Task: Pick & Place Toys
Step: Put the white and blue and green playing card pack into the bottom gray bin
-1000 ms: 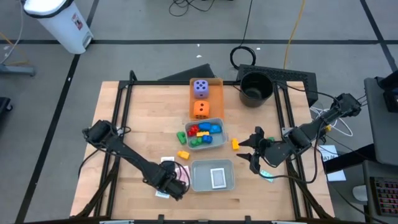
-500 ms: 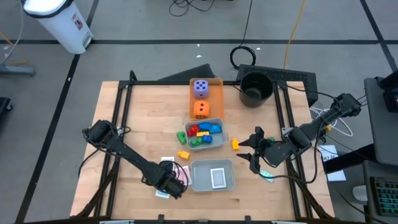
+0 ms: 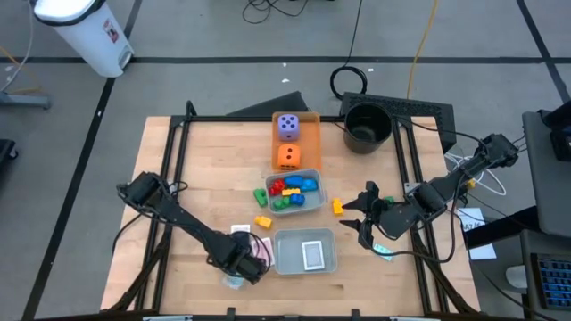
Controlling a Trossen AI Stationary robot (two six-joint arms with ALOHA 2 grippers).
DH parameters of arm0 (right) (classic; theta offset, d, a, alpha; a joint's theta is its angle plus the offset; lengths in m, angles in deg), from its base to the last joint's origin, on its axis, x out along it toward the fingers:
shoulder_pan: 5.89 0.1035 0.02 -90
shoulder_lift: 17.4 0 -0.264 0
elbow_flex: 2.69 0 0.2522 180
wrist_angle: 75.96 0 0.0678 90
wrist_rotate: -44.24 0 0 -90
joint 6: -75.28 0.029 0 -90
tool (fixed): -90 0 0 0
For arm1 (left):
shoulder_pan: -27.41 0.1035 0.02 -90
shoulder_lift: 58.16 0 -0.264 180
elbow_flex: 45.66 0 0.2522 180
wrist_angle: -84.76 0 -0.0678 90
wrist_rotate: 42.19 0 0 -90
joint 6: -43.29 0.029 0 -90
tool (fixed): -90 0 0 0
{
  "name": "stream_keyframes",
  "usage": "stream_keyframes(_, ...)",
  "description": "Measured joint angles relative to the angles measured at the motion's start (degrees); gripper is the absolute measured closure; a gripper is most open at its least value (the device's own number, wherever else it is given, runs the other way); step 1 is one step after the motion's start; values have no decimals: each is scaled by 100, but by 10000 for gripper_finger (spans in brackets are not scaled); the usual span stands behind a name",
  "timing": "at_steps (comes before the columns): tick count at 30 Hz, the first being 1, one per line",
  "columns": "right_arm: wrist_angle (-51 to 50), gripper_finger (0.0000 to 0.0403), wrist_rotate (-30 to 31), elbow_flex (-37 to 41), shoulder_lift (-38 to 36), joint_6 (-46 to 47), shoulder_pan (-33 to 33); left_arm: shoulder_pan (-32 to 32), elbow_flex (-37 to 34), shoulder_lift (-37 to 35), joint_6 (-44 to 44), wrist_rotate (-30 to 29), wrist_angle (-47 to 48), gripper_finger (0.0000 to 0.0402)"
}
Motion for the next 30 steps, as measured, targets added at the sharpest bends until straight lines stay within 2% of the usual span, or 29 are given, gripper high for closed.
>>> stream_keyframes(15, -2, 193, 2, 0, 0, -40, -134, -7, 4, -3, 227, 80, -444, 5)
stream_keyframes(23, -2, 193, 17, 0, 0, -146, -142, -7, 6, -3, -279, 440, -250, 5)
stream_keyframes(26, -2, 193, 20, 0, 0, -182, -142, -9, 6, -3, -363, 454, -142, 21)
stream_keyframes(30, -1, 193, 20, 0, 0, -195, -142, 1, 12, 31, -463, 464, -83, 69)
